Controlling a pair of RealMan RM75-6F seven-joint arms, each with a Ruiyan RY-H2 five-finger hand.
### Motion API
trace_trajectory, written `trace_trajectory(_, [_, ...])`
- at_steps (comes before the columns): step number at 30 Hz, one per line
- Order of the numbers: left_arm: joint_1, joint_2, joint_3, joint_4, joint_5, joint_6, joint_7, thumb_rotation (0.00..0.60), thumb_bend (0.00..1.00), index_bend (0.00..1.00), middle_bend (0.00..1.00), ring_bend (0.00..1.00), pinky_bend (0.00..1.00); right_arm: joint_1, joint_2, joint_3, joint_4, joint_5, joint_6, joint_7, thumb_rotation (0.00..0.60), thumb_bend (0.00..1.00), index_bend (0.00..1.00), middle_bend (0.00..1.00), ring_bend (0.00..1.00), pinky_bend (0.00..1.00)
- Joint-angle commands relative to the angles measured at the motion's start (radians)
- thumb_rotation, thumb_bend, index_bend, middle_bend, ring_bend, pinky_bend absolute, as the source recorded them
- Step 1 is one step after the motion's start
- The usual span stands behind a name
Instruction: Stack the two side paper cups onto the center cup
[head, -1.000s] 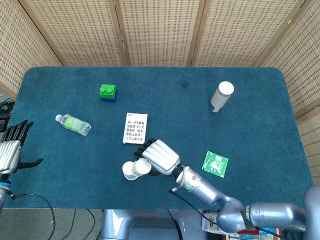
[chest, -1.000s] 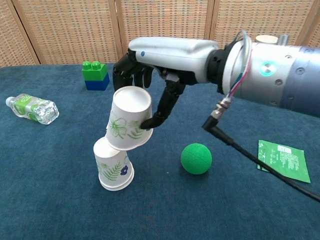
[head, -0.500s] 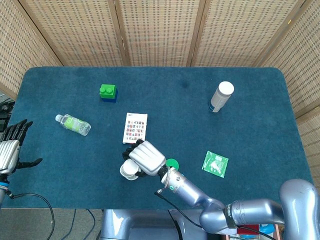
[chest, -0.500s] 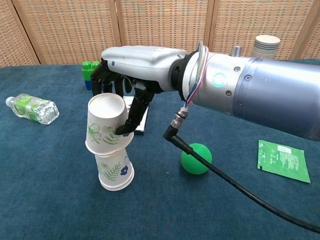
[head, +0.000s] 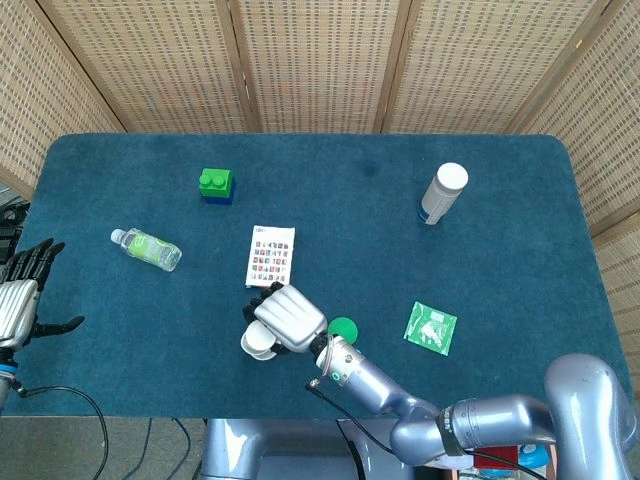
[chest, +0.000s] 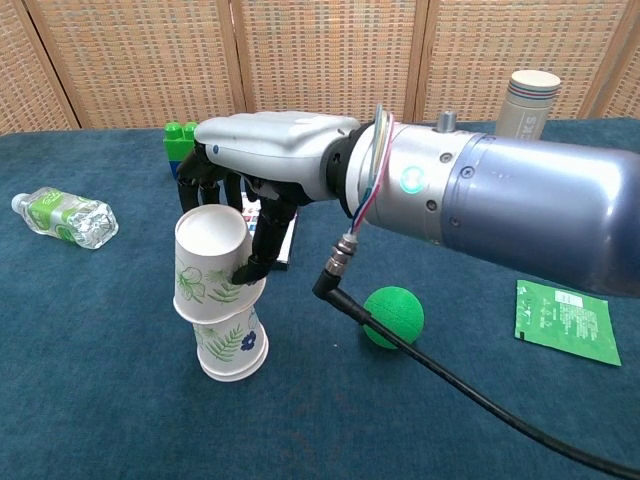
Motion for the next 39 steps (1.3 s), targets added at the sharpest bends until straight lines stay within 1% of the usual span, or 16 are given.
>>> trace_trajectory(1, [0.0,0.0,0.0,0.0,0.0,0.0,0.0,0.6,0.11,0.0,0.0,0.0,0.0,0.006,-0.007,-0.003,0.009,0.006,0.003,-0.002,0.6,0.37,0.5,0.53,0.43,0.39])
trace_trajectory(5, [0.001,0.001,-0.001,0.0,-0.001,-0.001,-0.002,0.6,0.11,0.0,0.0,0.0,0.0,0.014,-0.013,-0.005,0.016,0.013,0.004,0.0,0.6,0.37,0.5,0.53,0.43,0.39])
trace_trajectory(7, [0.0,0.001,-0.001,0.0,-0.001,-0.002,-0.003,0.6,0.12,0.0,0.0,0.0,0.0,0.019,-0.013,-0.008,0.016,0.014,0.0,0.002,0.6,0.36,0.49,0.5,0.43,0.39])
trace_trajectory(8, [0.0,0.001,-0.001,0.001,-0.002,-0.003,-0.004,0.6,0.11,0.0,0.0,0.0,0.0,0.022,-0.008,-0.01,0.012,0.019,-0.013,0.009,0.6,0.33,0.47,0.46,0.41,0.39])
trace_trajectory(11, [-0.001,0.002,-0.001,0.001,-0.003,-0.005,-0.006,0.6,0.11,0.0,0.0,0.0,0.0,0.025,-0.006,-0.007,0.012,0.012,-0.013,0.023,0.6,0.21,0.39,0.3,0.31,0.35])
trace_trajectory(13, [0.0,0.002,-0.002,0.002,-0.003,-0.006,-0.007,0.6,0.11,0.0,0.0,0.0,0.0,0.025,-0.011,-0.005,0.016,0.001,0.0,0.029,0.6,0.2,0.38,0.26,0.29,0.33])
trace_trajectory(22, [0.0,0.004,-0.002,0.002,-0.002,-0.006,-0.011,0.6,0.11,0.0,0.0,0.0,0.0,0.03,-0.005,-0.001,0.009,-0.001,0.011,0.042,0.6,0.19,0.38,0.24,0.27,0.29])
trace_trajectory(28, [0.0,0.003,-0.003,0.006,-0.005,-0.007,-0.009,0.6,0.11,0.0,0.0,0.0,0.0,0.015,0.04,-0.008,-0.013,-0.028,0.036,0.042,0.6,0.2,0.38,0.23,0.26,0.23])
trace_trajectory(31, [0.003,-0.001,-0.005,0.009,-0.005,0.004,-0.002,0.6,0.11,0.0,0.0,0.0,0.0,-0.025,0.116,-0.034,-0.043,-0.099,0.068,0.061,0.6,0.16,0.35,0.18,0.18,0.12])
trace_trajectory(33, [0.008,-0.004,-0.005,0.007,0.002,0.018,0.0,0.6,0.11,0.0,0.0,0.0,0.0,-0.091,0.201,-0.081,-0.053,-0.219,0.139,0.093,0.6,0.1,0.3,0.1,0.08,0.03])
trace_trajectory(36, [0.015,-0.005,-0.004,0.004,0.014,0.034,-0.003,0.6,0.11,0.0,0.0,0.0,0.0,-0.181,0.286,-0.154,-0.019,-0.39,0.245,0.174,0.6,0.02,0.21,0.01,0.0,0.0])
trace_trajectory(38, [0.019,-0.006,-0.001,0.002,0.023,0.044,-0.004,0.6,0.11,0.0,0.0,0.0,0.0,-0.237,0.329,-0.189,0.014,-0.461,0.32,0.222,0.6,0.0,0.16,0.0,0.0,0.0])
trace_trajectory(39, [0.024,-0.008,0.002,0.002,0.031,0.053,-0.006,0.6,0.11,0.0,0.0,0.0,0.0,-0.285,0.357,-0.215,0.044,-0.508,0.385,0.265,0.6,0.0,0.13,0.0,0.0,0.0])
